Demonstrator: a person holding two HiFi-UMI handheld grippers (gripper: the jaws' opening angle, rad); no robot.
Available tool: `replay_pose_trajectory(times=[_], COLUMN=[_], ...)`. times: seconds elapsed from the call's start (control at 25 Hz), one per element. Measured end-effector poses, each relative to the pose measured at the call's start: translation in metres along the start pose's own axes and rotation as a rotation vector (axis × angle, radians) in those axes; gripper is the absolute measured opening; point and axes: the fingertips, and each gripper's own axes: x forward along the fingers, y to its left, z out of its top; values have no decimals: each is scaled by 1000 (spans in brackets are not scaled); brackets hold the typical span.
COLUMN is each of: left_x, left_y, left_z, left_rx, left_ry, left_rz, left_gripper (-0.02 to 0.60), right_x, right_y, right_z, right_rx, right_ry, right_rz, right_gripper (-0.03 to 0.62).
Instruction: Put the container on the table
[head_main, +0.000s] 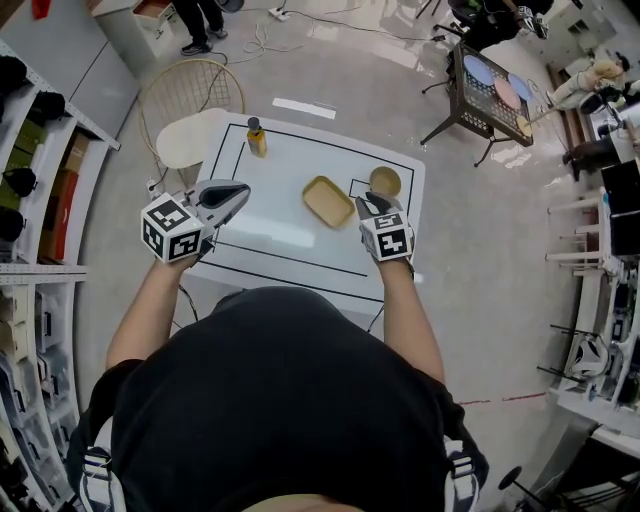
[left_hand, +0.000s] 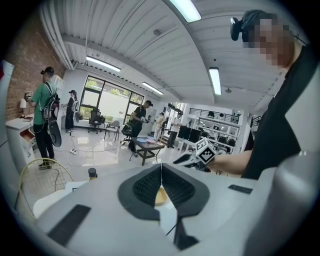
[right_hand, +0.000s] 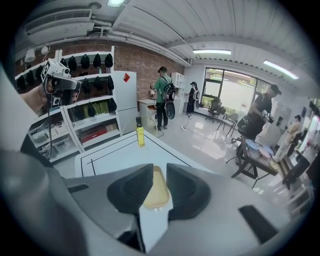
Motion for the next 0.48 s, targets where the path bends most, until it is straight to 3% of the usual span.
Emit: replay_pose_trajectory(times=[0.48], left_x=[-9], left_y=[-19], left_z=[2], left_rx=[14], left_ry=[-15], left_rz=[-2], left_gripper=[8], right_x=[-35], right_y=[-5], right_z=[22], right_rx=[-1], right_ry=[-76], right_rz=[-22], right_gripper=[86])
